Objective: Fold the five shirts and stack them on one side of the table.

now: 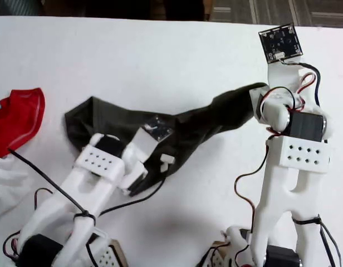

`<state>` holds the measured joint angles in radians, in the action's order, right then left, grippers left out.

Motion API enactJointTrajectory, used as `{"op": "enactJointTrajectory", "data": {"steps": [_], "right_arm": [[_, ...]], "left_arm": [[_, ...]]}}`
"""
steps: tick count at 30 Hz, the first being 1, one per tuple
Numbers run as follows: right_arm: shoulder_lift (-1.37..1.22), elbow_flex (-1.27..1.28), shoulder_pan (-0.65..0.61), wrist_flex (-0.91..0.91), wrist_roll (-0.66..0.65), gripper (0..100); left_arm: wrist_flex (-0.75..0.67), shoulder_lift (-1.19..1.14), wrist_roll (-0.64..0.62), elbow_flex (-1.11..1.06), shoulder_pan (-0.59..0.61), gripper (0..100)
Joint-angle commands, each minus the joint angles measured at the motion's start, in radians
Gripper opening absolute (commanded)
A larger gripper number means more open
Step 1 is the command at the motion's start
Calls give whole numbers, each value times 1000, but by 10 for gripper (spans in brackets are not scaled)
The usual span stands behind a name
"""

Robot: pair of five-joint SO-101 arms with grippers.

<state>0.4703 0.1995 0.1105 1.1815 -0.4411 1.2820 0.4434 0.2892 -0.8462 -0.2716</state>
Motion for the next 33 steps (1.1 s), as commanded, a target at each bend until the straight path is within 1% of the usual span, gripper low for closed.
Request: {"op": "enactJointTrajectory", "data": {"steps": [1,8,13,16,20,27,30,33], "right_arm": [[39,-6,-7,-2,2,18],[39,-6,-2,-1,2,18],[39,-6,-2,1,2,18],[39,-6,-2,1,2,18],[39,-6,-2,1,2,18],[39,-6,-2,-1,2,18],[39,-6,-2,-1,2,18],[39,-6,-4,-1,2,18]], "left_arm": [[-38,-9,-5,35,12,159],[-100,-183,-5,45,5,154],[-141,-212,-5,45,11,154],[-138,-204,-5,45,8,150],[-106,-204,-6,67,5,45],[-101,-204,-6,73,5,38],[-46,-203,-6,116,9,37],[84,-201,-3,236,14,36]]}}
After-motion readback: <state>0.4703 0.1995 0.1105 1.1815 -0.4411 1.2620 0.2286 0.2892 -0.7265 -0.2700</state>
